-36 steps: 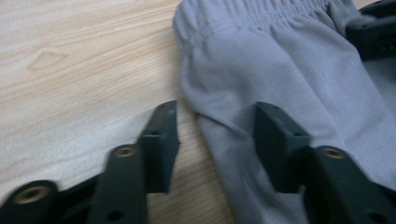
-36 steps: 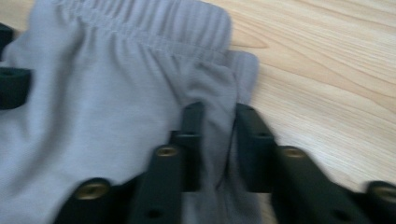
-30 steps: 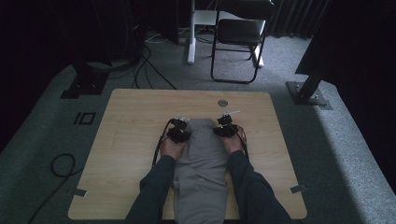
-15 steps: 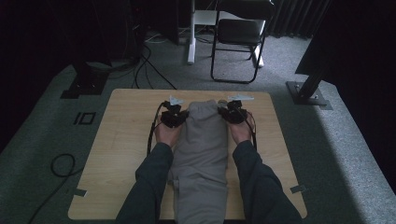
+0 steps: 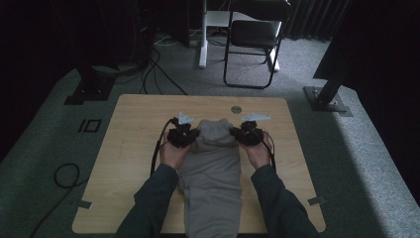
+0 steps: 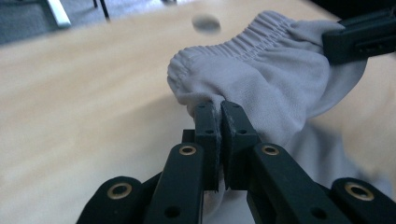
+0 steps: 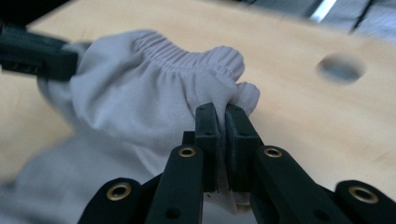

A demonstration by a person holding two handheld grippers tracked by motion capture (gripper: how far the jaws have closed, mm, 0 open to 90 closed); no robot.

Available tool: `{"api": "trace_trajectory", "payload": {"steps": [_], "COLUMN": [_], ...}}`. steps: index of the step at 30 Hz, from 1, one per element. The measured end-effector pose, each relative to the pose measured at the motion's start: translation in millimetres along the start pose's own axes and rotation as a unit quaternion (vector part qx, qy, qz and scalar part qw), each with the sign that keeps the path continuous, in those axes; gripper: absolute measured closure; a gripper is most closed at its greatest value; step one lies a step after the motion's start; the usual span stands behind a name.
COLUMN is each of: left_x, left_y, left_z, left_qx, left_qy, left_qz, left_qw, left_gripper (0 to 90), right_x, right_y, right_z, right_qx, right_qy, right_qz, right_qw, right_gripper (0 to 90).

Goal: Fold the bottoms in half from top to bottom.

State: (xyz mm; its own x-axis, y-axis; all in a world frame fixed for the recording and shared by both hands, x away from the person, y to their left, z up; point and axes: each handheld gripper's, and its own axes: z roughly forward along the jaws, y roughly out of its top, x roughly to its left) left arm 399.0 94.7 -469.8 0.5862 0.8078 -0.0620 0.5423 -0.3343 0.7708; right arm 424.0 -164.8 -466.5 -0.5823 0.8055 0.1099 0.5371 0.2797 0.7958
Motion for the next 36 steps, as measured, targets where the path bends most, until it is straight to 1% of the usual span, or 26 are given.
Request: {"api": "trace_trajectory", "payload": {"steps": [2, 4, 5, 7, 10, 12, 14, 16, 21, 24, 25, 27, 29, 31, 33, 34, 36], "left_x": [-7.1, -12.4, -13.3, -12.5, -9.2, -8.0, -5.9, -1.7, 10.9, 19.7, 21.7, 25.4, 29.8, 33.3, 34.1, 34.1, 33.8], "left_y": [-17.7, -33.8, -40.3, -49.2, -56.7, -58.9, -56.8, -53.3, -40.7, -30.6, -27.1, -21.3, -17.3, -14.4, -13.0, -11.2, -9.5], "left_z": [4.0, 10.7, 14.6, 21.8, 32.1, 36.9, 40.0, 44.3, 58.2, 68.7, 71.9, 77.5, 82.1, 85.6, 86.9, 88.4, 90.4], "left_qx": [0.027, 0.056, 0.065, 0.078, 0.09, 0.088, 0.085, 0.084, 0.083, 0.086, 0.089, 0.093, 0.093, 0.09, 0.092, 0.095, 0.096], "left_qy": [-0.003, 0.004, 0.005, 0.009, 0.014, 0.017, 0.025, 0.031, 0.049, 0.061, 0.067, 0.078, 0.082, 0.086, 0.089, 0.094, 0.1], "left_qz": [0.007, 0.023, 0.021, 0.018, 0.008, 0.009, 0.009, 0.008, -0.006, -0.016, -0.016, -0.014, -0.021, -0.031, -0.029, -0.024, -0.019], "left_qw": [0.9996, 0.9982, 0.9977, 0.9967, 0.9959, 0.9959, 0.996, 0.996, 0.9953, 0.9943, 0.9936, 0.9925, 0.9921, 0.9917, 0.9913, 0.9907, 0.9902], "left_gripper": [86.8, 86.7, 86.7, 86.7, 86.7, 86.7, 86.7, 86.7, 86.6, 86.5, 86.5, 86.5, 86.3, 86.1, 86.1, 86.1, 86.1], "right_x": [10.0, 15.1, 16.6, 17.3, 15.9, 15.7, 15.8, 14.4, 7.7, 2.0, -0.3, -3.9, -7.2, -9.8, -10.7, -10.8, -11.2], "right_y": [-20.9, -37.8, -45.0, -56.0, -64.3, -66.9, -66.9, -62.8, -49.0, -39.2, -35.1, -29.2, -23.9, -20.1, -18.7, -15.4, -13.1], "right_z": [4.0, 10.8, 14.6, 21.9, 30.6, 36.0, 40.1, 44.9, 60.8, 72.0, 76.4, 82.7, 87.8, 91.7, 93.5, 96.8, 98.8], "right_qx": [0.022, 0.044, 0.055, 0.07, 0.086, 0.094, 0.094, 0.094, 0.096, 0.098, 0.1, 0.102, 0.106, 0.108, 0.108, 0.111, 0.114], "right_qy": [0.01, 0.017, 0.018, 0.016, 0.018, 0.014, 0.009, 0.001, -0.017, -0.026, -0.03, -0.033, -0.036, -0.04, -0.042, -0.049, -0.053], "right_qz": [-0.017, -0.016, -0.018, -0.015, -0.006, -0.008, -0.01, -0.014, -0.022, -0.02, -0.017, -0.02, -0.017, -0.014, -0.014, -0.019, -0.019], "right_qw": [0.9996, 0.9988, 0.9981, 0.9973, 0.9962, 0.9955, 0.9955, 0.9955, 0.995, 0.9946, 0.9945, 0.994, 0.9936, 0.9932, 0.9931, 0.9924, 0.9919], "right_gripper": [85.0, 85.0, 85.0, 85.0, 84.9, 84.9, 84.8, 84.6, 84.4, 84.3, 84.2, 84.0, 83.5, 83.4, 83.4, 83.3, 83.3]}}
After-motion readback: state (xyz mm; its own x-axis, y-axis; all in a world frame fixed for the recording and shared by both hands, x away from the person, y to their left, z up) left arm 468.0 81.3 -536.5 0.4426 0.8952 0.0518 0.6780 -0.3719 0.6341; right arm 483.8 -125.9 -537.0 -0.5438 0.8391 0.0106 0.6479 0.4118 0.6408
